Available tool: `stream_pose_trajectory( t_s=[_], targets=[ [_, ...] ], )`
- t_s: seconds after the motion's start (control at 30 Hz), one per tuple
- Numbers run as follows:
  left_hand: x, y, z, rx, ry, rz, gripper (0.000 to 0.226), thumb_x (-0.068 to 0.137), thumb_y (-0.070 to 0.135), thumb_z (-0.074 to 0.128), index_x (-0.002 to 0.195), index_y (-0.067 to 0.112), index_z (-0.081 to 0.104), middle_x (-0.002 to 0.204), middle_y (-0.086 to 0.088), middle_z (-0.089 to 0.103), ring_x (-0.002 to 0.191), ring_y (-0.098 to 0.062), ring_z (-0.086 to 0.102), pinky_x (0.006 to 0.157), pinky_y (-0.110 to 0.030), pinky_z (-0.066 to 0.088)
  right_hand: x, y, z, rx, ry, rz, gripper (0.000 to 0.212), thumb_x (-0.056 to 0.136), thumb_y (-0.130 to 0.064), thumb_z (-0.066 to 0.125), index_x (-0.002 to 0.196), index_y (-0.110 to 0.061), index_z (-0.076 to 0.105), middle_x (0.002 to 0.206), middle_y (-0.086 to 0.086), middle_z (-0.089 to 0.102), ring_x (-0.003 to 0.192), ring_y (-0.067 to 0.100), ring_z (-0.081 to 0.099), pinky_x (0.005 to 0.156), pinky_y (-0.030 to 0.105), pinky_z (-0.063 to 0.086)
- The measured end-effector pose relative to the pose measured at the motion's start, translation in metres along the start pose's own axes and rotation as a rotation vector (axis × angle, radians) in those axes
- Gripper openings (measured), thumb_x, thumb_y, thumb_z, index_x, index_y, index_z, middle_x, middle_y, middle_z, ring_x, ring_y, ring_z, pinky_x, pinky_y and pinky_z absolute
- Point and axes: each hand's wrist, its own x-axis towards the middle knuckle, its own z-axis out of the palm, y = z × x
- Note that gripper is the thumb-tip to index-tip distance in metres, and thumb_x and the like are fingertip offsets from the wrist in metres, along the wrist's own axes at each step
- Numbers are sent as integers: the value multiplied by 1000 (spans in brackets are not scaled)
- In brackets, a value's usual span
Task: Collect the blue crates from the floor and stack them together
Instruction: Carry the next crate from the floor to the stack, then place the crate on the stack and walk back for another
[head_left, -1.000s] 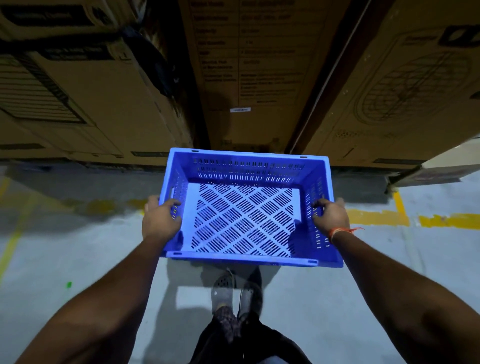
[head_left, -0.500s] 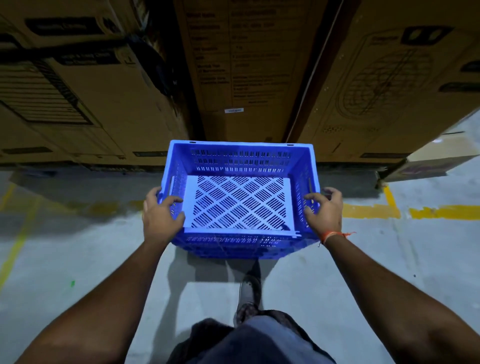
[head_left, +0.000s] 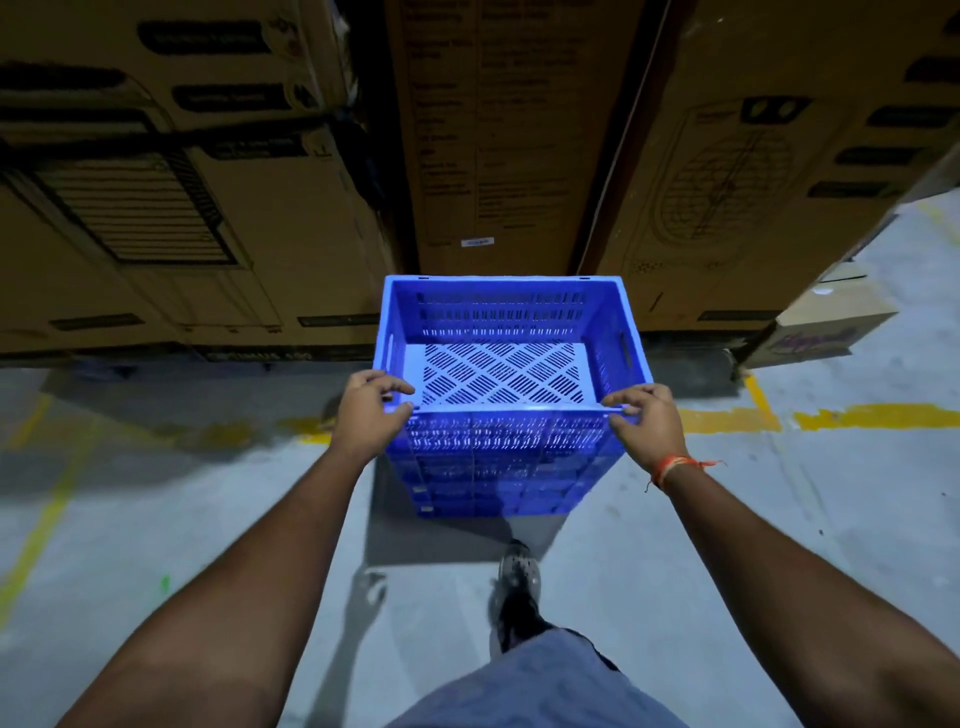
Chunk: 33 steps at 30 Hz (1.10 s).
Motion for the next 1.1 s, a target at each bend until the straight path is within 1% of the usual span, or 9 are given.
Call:
stream_pose_trajectory(
  t_s=[0.07, 0.13, 0.27, 0.3, 0.43, 0.53, 0.63, 0.87, 1.1],
  targets=[
    [-18, -5, -6, -20, -3, -5, 23, 81, 10, 76, 99, 23, 75, 126, -9, 50, 93, -13, 62, 100, -31, 51, -21, -4, 3, -4, 3, -13, 26, 78, -1, 67, 95, -19, 74, 116, 10, 54, 92, -13, 52, 91, 8, 43],
    [-35, -11, -11, -32, 1, -21, 23, 79, 9, 75, 98, 22, 76, 123, -8, 53, 90, -13, 65, 99, -29, 52, -40, -8, 5, -7, -9, -20, 26, 77, 0, 66, 93, -19, 76, 113, 13, 59, 88, -20, 49, 80, -2, 37],
    [-62, -18, -17, -34, 22, -36, 22, 77, 15, 76, 90, 32, 73, 113, -4, 62, 78, -8, 67, 89, -30, 56, -72, -14, 7, 5, -48, 6, 29, 77, -2, 68, 89, -27, 74, 112, 8, 55, 81, 11, 59, 85, 22, 50],
    [-68, -19, -18, -43, 27, -47, 20, 77, 17, 76, 89, 33, 73, 111, -3, 64, 76, -7, 68, 85, -30, 57, -79, -16, 7, 10, -55, -1, 28, 77, -2, 68, 89, -27, 75, 112, 8, 54, 78, 13, 59, 83, 21, 50],
    [-92, -21, -19, -99, 27, -91, 14, 77, 22, 73, 89, 31, 74, 107, 4, 70, 72, -11, 71, 78, -32, 58, -97, -18, 8, -15, -94, -12, 26, 78, -3, 67, 93, -22, 76, 110, 5, 55, 81, 7, 58, 72, 3, 40],
    [-108, -20, -16, -135, 4, -127, 14, 80, 17, 73, 92, 26, 74, 97, 4, 75, 73, -15, 71, 72, -31, 57, -108, -16, 9, 2, -119, -12, 26, 79, -4, 66, 91, -25, 75, 110, 4, 56, 85, 15, 63, 79, 19, 51],
    [-119, -17, -12, -162, -9, -133, 16, 81, 14, 74, 94, 22, 75, 92, 4, 76, 77, -16, 72, 78, -36, 60, -120, -12, 9, 18, -118, -22, 23, 78, -6, 67, 89, -24, 76, 107, 2, 59, 90, 15, 65, 83, 33, 56],
    [-135, -3, -8, -174, -1, -123, 16, 82, 14, 73, 96, 22, 74, 92, 8, 73, 76, -14, 70, 77, -33, 58, -135, -5, 6, 29, -151, -2, 25, 79, -7, 67, 86, -30, 74, 109, -1, 56, 77, 11, 63, 77, 30, 57],
    [-142, 28, -3, -165, 0, -43, 16, 86, 16, 72, 100, 22, 75, 98, 7, 70, 65, 5, 61, 61, -8, 45, -152, -11, -6, 114, -139, 15, 25, 81, -5, 67, 89, -27, 74, 104, -9, 53, 77, 11, 59, 72, 20, 47]
  ],
)
